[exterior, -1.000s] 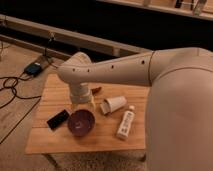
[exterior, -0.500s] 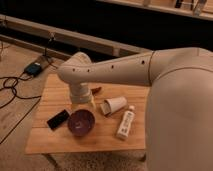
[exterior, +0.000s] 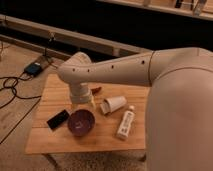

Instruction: Drag the pepper across the table

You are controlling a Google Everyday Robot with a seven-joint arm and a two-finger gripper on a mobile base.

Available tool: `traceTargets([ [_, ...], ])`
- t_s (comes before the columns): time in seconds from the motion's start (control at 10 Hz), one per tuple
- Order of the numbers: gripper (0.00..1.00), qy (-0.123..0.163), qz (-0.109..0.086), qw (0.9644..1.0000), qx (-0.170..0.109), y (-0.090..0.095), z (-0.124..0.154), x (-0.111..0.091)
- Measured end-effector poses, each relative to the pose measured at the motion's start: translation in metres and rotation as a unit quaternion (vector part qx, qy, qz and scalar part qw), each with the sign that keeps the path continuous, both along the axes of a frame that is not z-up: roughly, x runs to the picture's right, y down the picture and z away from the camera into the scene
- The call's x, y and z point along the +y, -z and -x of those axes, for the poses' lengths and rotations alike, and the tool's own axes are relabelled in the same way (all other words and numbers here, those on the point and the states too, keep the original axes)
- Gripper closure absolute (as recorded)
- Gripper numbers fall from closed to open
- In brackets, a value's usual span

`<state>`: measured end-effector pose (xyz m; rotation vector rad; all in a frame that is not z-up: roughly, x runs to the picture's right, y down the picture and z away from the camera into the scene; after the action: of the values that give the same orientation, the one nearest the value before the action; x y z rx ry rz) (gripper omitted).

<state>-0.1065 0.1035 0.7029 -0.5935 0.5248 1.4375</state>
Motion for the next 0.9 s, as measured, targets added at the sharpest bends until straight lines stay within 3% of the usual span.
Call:
traceTargets([
  [0.2,0.35,0.02,0.006,0.9997,-0.012,-0.008,-0.003,0.0],
  [0.4,0.35,0.067,0.012,0.9972,-0.033,-0.029,-0.011,-0.006],
  [0.6,0.35,0.126,0.016,0.9897,-0.067,-0.065,-0.011,-0.02],
  [0.7,0.35,0.154,0.011,0.9839,-0.09,-0.085,-0.005,-0.032],
  [0.9,0.35,0.189,0.004,0.9743,-0.123,-0.112,0.002,-0.049],
])
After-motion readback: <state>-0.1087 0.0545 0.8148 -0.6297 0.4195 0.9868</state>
